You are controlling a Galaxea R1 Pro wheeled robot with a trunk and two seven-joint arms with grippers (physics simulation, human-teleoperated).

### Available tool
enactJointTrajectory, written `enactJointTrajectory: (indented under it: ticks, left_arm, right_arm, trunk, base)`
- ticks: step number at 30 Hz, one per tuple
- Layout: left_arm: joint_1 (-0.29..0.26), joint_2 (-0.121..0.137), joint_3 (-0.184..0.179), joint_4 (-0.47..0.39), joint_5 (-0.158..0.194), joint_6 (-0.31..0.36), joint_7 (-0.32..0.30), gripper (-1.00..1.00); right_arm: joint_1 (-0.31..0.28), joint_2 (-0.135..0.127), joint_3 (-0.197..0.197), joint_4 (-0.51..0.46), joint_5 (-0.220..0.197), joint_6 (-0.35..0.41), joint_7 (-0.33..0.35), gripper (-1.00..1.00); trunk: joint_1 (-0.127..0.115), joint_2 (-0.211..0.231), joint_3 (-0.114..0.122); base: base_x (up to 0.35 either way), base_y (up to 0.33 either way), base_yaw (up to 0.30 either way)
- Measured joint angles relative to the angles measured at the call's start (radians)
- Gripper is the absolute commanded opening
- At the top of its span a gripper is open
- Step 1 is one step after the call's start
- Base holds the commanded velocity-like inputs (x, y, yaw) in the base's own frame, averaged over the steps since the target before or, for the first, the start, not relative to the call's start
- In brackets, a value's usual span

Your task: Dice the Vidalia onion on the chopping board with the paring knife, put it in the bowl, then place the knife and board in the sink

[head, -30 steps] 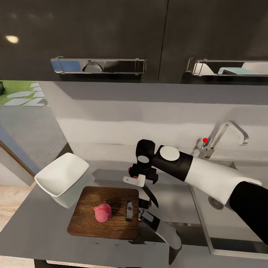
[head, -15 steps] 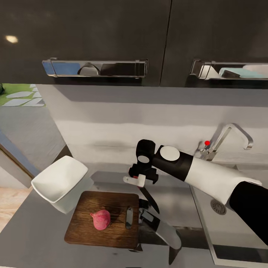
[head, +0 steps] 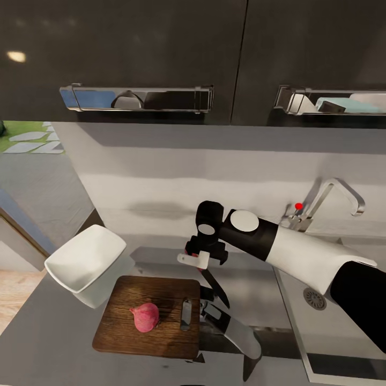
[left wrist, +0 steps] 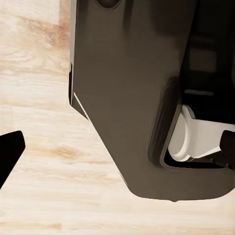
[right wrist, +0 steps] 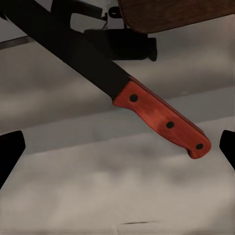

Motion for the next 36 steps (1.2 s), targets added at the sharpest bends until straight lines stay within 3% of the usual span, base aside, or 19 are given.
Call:
enactJointTrajectory:
  ticks: [11, 15, 24, 31, 36]
  left_arm:
    - [0.000, -0.005, -0.001, 0.002, 0.000, 0.004, 0.000, 1.00]
    - [0.000, -0.022, -0.002, 0.003, 0.000, 0.010, 0.000, 1.00]
    - [0.001, -0.037, -0.002, 0.005, 0.000, 0.074, 0.000, 1.00]
    - [0.006, -0.049, -0.001, 0.005, 0.000, 0.078, 0.000, 1.00]
    - [0.006, -0.050, -0.001, 0.005, 0.000, 0.078, 0.000, 1.00]
  right_arm:
    - [0.000, 0.003, 0.000, 0.003, -0.001, 0.000, -0.005, 1.00]
    - [0.000, 0.003, 0.000, 0.005, -0.001, 0.000, -0.006, 1.00]
    - [0.000, 0.007, 0.000, 0.006, -0.001, 0.008, -0.023, 1.00]
    - [0.000, 0.011, 0.000, 0.006, -0.001, 0.095, -0.056, 1.00]
    - [0.000, 0.011, 0.001, 0.006, -0.002, 0.101, -0.065, 1.00]
  trunk:
    - [0.000, 0.000, 0.000]
    - [0.000, 0.000, 0.000]
    - [0.000, 0.000, 0.000]
    - [0.000, 0.000, 0.000]
    - [0.000, 0.000, -0.004]
  base:
    - [0.000, 0.000, 0.000]
    - [0.000, 0.000, 0.000]
    - [0.000, 0.000, 0.000]
    - [0.000, 0.000, 0.000]
    - [0.000, 0.000, 0.000]
